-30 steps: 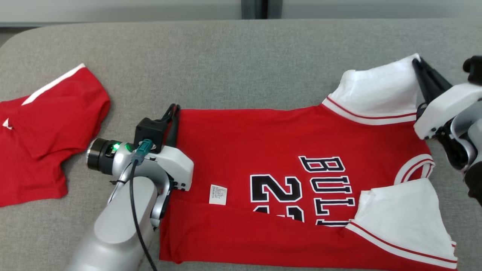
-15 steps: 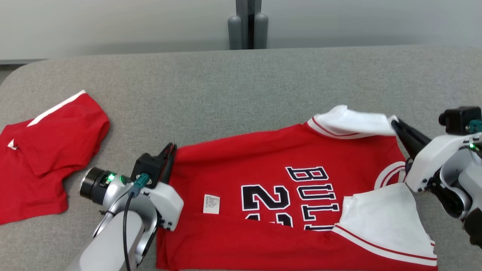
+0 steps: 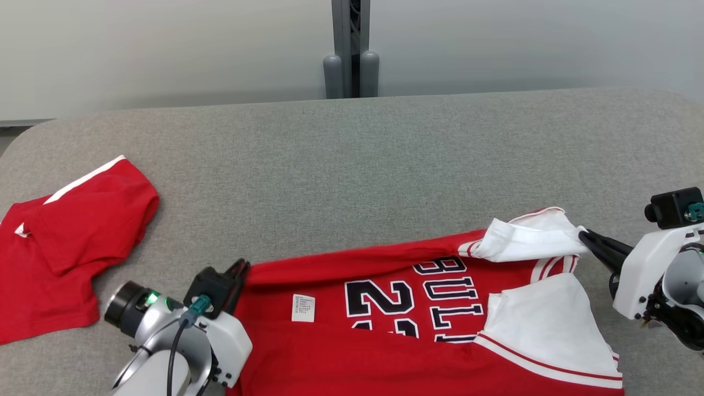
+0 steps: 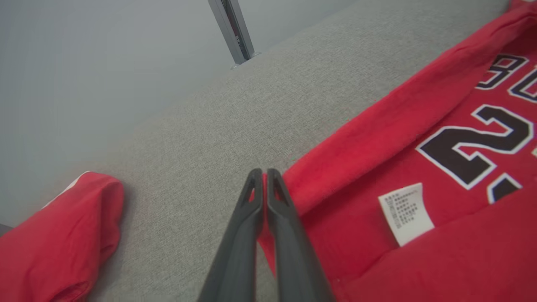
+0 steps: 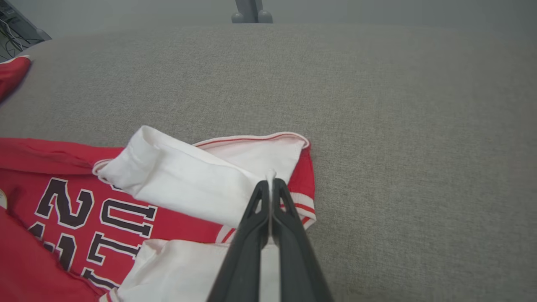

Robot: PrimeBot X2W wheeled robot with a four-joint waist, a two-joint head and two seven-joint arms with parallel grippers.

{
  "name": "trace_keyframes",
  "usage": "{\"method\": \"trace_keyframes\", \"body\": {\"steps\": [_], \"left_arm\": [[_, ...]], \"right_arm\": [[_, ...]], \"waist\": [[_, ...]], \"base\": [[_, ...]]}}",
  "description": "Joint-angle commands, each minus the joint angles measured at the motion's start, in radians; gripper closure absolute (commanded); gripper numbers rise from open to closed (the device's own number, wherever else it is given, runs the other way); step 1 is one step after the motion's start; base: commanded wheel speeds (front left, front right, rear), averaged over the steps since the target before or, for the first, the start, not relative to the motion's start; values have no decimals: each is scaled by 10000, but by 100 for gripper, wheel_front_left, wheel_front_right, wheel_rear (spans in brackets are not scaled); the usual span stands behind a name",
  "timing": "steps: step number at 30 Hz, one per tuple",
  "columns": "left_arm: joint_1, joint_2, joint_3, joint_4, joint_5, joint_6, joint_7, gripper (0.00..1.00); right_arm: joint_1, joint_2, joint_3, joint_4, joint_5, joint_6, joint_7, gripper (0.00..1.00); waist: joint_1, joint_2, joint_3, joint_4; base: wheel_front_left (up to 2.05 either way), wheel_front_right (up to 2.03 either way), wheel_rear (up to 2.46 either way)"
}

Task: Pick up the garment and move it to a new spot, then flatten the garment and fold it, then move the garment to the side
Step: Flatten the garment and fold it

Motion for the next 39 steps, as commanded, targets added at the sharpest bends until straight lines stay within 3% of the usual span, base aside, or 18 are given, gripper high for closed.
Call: {"method": "trace_keyframes", "body": {"steps": [1, 17, 39], "left_arm": [[165, 145, -57, -113, 2, -64, 70, 100], [739, 842, -519, -1222, -62, -409, 863, 100], [933, 1149, -867, -1834, -108, -292, 1422, 100]], "right_arm": [[164, -221, -22, -228, 185, -1, 288, 100], [588, -1039, -221, -1488, 796, 0, 1902, 100], [1397, -1700, -896, -2636, 1334, -1, 4064, 100]], "waist": [[0, 0, -41, -24], [0, 0, -111, 11], [0, 0, -48, -11]], "base": [[0, 0, 0], [0, 0, 0], [0, 0, 0]]}}
